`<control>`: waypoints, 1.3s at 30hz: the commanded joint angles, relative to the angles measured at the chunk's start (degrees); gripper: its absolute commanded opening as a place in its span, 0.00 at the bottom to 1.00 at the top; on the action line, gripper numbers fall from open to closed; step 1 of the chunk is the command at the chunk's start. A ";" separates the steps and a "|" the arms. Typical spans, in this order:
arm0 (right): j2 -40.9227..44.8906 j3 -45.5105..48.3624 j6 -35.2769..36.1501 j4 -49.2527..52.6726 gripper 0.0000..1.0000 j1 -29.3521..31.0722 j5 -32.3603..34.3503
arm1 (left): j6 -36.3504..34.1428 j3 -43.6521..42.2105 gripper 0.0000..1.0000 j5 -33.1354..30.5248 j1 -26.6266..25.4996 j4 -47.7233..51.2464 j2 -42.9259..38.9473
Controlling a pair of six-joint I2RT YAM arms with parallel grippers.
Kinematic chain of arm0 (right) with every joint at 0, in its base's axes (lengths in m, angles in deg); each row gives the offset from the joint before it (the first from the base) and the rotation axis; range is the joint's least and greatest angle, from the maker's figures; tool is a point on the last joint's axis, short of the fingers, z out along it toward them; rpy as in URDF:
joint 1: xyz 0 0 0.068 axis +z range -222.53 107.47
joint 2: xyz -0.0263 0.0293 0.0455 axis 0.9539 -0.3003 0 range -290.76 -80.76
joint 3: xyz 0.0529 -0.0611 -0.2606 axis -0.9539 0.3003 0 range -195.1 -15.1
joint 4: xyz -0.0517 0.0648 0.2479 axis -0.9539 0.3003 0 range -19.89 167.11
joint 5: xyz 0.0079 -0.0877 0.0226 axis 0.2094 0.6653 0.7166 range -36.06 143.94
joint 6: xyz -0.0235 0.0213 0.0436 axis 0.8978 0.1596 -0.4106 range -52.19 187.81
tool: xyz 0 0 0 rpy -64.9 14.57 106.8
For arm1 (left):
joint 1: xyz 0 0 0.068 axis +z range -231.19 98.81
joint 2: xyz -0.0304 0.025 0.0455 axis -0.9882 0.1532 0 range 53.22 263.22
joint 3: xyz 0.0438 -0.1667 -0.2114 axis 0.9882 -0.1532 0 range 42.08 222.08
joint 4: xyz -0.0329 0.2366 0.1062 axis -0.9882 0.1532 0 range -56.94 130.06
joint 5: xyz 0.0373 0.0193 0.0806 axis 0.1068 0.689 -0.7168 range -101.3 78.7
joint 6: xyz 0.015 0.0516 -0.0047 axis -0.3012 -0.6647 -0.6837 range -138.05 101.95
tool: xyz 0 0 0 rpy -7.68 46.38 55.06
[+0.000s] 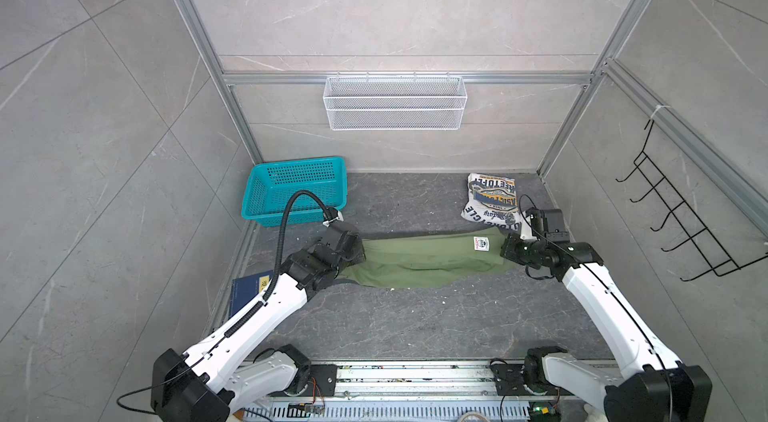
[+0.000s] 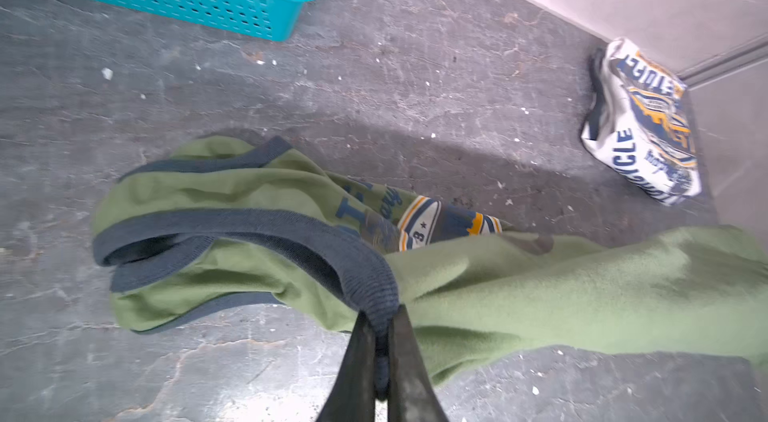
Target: Fold and stack the tank tops
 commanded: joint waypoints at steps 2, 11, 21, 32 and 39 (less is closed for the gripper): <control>-12.92 -2.23 -0.93 -5.04 0.00 0.02 -3.80 | -2.37 4.11 0.00 -0.25 3.10 1.75 12.74; -22.31 -5.24 -0.62 -9.15 0.31 -0.01 -0.86 | -4.18 8.41 0.00 1.80 3.92 -1.44 22.63; -13.20 5.63 -0.22 -9.34 0.38 0.28 -1.50 | -3.97 6.93 0.00 2.35 3.90 -2.85 22.19; -17.05 6.61 -2.03 -13.93 0.34 0.25 -4.45 | -3.26 5.34 0.00 2.88 3.89 -3.78 21.67; -17.05 9.33 -2.97 -14.61 0.37 0.41 -4.54 | -3.46 5.39 0.00 2.49 3.93 -3.53 21.22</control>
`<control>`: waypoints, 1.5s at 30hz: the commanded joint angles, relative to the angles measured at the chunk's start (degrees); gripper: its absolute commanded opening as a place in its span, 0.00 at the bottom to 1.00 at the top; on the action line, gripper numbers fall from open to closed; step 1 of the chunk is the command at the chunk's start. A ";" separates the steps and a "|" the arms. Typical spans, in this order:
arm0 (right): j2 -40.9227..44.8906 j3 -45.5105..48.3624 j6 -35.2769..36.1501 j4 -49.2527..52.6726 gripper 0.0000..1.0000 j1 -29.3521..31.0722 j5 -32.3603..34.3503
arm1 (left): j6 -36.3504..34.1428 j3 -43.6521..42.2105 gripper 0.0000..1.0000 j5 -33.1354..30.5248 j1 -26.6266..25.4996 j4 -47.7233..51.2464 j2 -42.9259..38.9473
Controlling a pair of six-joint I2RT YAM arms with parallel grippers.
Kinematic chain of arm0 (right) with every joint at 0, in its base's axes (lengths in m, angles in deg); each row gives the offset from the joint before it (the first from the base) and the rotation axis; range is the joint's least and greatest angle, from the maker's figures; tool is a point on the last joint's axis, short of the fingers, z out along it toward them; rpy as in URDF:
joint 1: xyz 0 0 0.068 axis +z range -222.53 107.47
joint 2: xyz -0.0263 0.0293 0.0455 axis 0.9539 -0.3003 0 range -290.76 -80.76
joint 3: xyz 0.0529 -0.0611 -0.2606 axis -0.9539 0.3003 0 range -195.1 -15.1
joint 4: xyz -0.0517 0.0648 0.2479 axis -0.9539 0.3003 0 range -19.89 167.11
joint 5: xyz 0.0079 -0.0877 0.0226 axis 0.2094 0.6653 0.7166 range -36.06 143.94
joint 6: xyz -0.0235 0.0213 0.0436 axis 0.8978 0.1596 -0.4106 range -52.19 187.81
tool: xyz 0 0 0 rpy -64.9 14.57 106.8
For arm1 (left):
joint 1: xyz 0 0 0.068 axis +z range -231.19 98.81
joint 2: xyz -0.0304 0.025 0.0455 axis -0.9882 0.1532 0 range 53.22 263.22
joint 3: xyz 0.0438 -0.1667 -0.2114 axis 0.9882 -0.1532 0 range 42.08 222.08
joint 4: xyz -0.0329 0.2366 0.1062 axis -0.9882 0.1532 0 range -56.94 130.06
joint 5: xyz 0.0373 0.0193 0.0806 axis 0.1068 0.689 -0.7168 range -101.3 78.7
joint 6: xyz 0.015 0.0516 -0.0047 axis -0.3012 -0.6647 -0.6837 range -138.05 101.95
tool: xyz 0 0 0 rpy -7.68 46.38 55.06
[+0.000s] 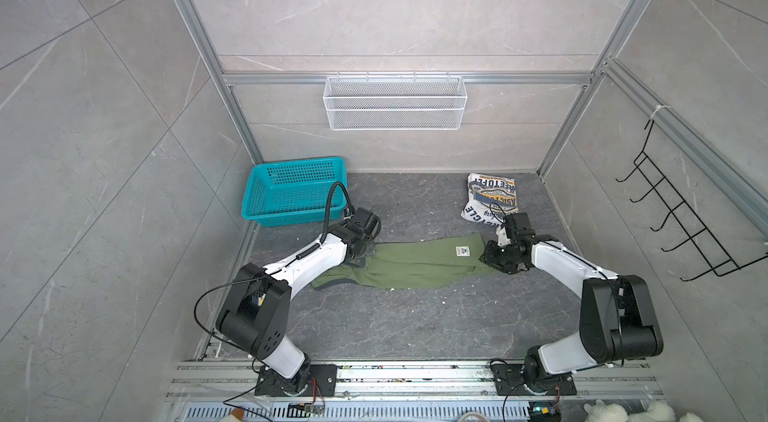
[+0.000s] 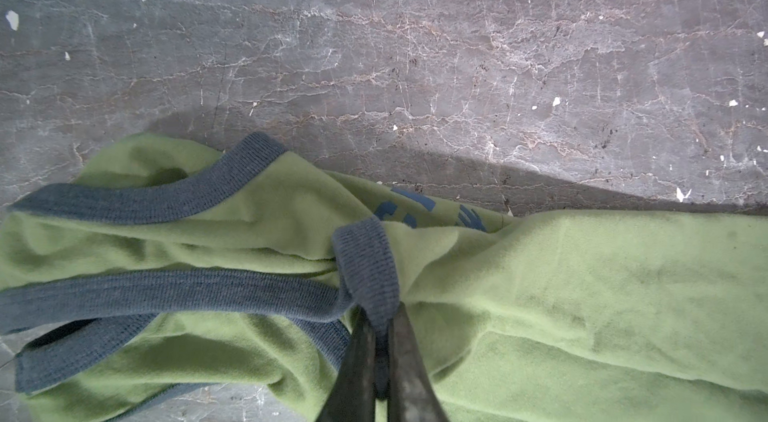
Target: Fold and stack the tank tops
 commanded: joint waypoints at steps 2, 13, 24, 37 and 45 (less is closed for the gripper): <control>0.15 2.60 -1.51 -1.47 0.37 0.43 -0.77 | -0.23 -0.23 0.00 0.32 0.15 -0.80 -2.28; 3.65 0.25 0.25 0.63 0.18 0.70 -0.69 | -0.18 -0.74 0.00 0.06 0.17 -0.64 -3.22; 9.25 -1.58 0.87 4.69 0.07 1.76 1.08 | -1.75 -0.21 0.00 -0.60 0.12 -0.45 -6.05; 4.44 0.13 0.06 0.66 0.23 1.80 -0.62 | -1.67 -0.67 0.00 0.48 0.19 -0.60 -6.23; 8.45 3.44 -0.08 1.70 0.40 1.78 2.56 | -1.45 -1.14 0.00 0.94 0.18 -0.97 -5.73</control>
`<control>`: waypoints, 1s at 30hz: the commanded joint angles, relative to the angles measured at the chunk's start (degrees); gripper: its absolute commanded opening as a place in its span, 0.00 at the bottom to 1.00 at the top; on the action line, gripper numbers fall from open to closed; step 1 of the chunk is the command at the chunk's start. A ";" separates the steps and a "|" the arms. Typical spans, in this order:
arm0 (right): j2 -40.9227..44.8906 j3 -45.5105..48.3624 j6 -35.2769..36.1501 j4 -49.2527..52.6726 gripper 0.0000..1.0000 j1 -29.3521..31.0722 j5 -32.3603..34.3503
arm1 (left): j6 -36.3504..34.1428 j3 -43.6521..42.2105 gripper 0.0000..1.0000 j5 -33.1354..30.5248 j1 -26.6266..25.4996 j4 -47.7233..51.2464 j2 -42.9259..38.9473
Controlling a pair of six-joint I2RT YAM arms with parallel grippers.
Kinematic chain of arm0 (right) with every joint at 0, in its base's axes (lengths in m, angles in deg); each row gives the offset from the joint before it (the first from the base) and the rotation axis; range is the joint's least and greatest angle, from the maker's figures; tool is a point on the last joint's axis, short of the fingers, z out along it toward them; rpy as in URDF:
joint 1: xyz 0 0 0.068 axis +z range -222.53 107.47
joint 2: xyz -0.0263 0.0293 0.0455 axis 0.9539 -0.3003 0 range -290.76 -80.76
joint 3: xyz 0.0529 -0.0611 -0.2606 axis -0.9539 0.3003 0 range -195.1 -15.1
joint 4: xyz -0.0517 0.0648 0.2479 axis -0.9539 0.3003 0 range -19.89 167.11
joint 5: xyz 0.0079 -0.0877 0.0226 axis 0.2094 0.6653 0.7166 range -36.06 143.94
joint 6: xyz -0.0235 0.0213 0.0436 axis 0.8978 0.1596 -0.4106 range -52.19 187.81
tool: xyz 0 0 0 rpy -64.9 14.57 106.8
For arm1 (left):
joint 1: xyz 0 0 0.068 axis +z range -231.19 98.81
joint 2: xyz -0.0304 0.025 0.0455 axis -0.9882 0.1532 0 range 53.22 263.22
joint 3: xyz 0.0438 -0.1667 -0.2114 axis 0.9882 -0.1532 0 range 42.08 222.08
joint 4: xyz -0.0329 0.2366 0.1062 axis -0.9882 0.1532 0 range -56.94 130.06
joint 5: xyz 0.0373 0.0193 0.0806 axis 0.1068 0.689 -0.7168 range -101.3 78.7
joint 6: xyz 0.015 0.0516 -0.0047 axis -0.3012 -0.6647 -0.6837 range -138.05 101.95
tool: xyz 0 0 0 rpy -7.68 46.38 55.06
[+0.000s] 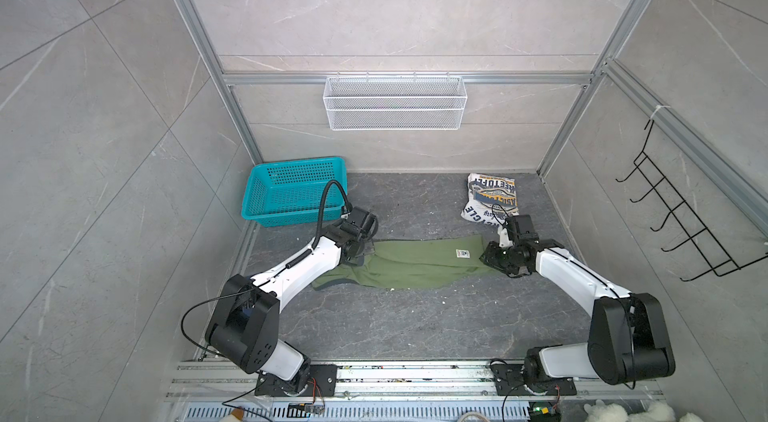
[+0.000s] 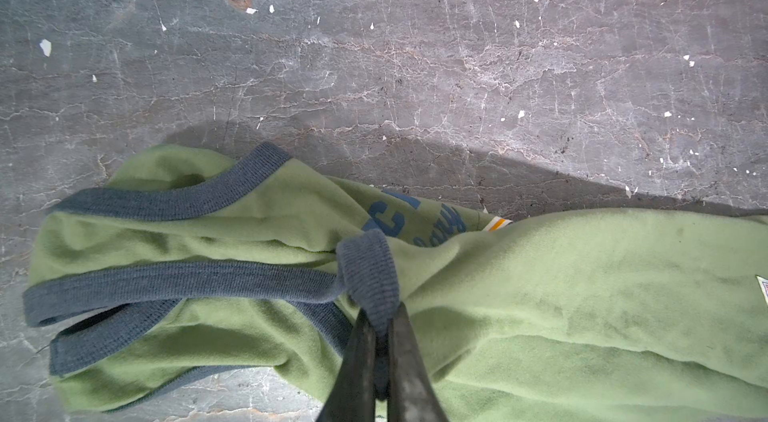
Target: Fold and stack the tank tops
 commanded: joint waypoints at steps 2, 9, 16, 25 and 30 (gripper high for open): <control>-0.80 0.34 0.55 -0.20 0.39 0.24 0.90 | -0.71 -0.50 0.00 1.01 0.19 -1.22 -0.99; -4.52 -0.53 -0.36 -2.33 0.35 0.29 0.90 | -0.84 -0.76 0.00 1.09 0.13 -0.98 -1.07; -6.71 0.44 -0.91 -5.11 0.36 0.33 -1.34 | -0.66 -1.03 0.00 1.31 0.16 -1.59 -0.73; -9.44 0.03 -1.95 -6.58 0.30 1.03 -2.61 | -0.66 -0.93 0.00 1.39 0.19 -1.63 -0.85; -8.82 -0.44 -1.69 -5.98 0.12 1.00 -2.16 | -0.74 -0.99 0.00 0.97 0.11 -1.50 -1.14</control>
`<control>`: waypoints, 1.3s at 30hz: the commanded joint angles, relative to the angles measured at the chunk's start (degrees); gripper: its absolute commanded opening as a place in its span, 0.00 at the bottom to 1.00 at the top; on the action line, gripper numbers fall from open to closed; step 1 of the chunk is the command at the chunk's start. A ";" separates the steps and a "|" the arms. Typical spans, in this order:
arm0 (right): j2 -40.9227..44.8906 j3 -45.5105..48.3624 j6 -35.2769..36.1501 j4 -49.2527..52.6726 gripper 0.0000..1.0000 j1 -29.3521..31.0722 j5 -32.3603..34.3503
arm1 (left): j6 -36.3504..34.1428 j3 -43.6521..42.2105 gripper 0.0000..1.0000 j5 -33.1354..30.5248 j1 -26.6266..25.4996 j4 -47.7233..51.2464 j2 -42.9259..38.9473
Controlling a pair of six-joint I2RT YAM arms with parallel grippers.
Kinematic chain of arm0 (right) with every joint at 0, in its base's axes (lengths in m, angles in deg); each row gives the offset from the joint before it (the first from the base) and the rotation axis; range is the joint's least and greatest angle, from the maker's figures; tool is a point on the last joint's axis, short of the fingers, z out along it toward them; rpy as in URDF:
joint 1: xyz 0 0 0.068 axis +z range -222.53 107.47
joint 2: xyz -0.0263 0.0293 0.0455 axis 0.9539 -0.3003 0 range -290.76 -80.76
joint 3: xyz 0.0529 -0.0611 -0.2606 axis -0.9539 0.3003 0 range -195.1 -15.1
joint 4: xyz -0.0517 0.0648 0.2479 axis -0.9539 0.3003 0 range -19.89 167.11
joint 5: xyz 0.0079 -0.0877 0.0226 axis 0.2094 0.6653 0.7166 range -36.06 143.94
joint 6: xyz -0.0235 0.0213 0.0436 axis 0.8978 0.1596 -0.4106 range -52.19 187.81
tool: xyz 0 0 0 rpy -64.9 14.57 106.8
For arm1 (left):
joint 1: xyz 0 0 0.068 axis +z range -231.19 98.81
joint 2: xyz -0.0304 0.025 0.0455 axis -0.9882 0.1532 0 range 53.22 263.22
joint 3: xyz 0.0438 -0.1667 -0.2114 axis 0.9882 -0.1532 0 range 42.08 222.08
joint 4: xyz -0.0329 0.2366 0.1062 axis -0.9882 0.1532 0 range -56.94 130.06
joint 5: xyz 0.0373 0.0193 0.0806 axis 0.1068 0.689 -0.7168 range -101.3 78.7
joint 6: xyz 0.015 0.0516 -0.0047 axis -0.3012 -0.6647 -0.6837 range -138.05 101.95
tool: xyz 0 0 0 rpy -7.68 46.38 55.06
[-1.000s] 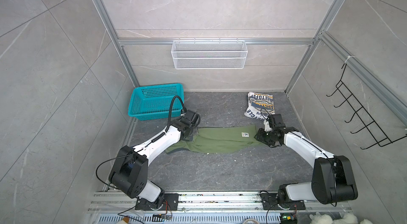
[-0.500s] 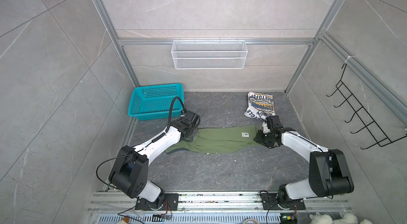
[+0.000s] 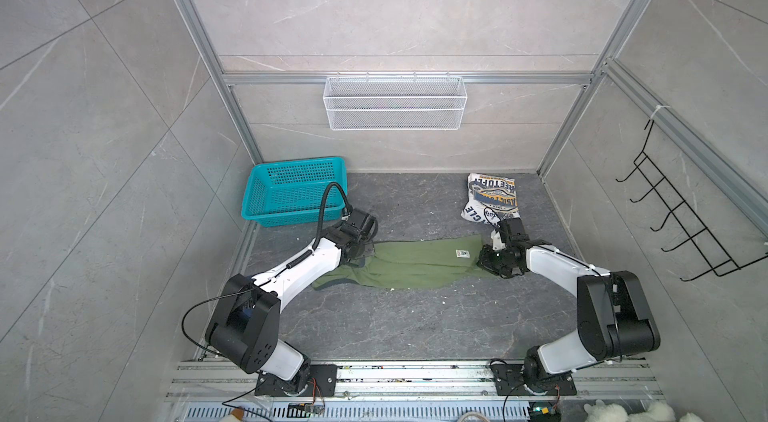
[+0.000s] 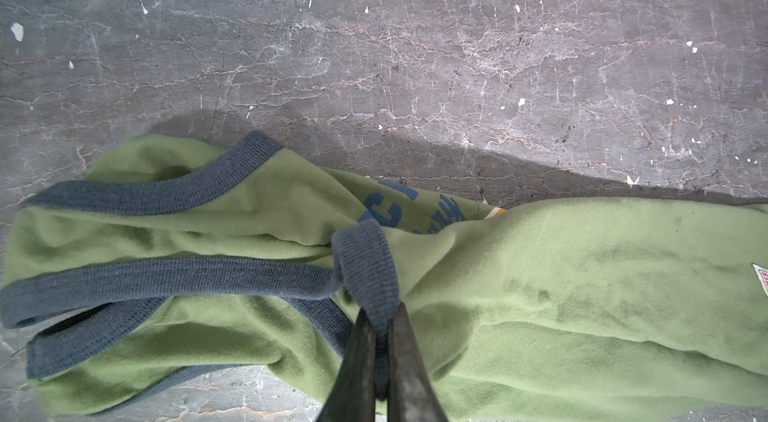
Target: Fold and stack the tank tops
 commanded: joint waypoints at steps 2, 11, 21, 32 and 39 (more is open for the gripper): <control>0.42 -0.89 -0.22 0.32 0.07 0.38 0.08 | -0.87 0.50 0.00 -0.39 0.13 -0.26 -1.13; 12.34 -4.09 0.78 8.56 0.00 0.39 1.47 | -1.97 1.90 0.00 -1.81 0.10 2.25 -5.04; 30.95 -15.07 2.67 22.09 0.00 0.38 3.75 | -5.91 5.55 0.00 3.51 -1.63 1.58 -20.26; 44.17 -36.64 4.39 32.08 0.00 0.38 4.18 | -9.39 16.30 0.00 6.05 -7.29 5.88 -34.63; 45.20 -53.43 4.50 38.27 0.00 0.38 3.20 | -8.03 23.43 0.00 14.10 -9.08 7.42 -40.80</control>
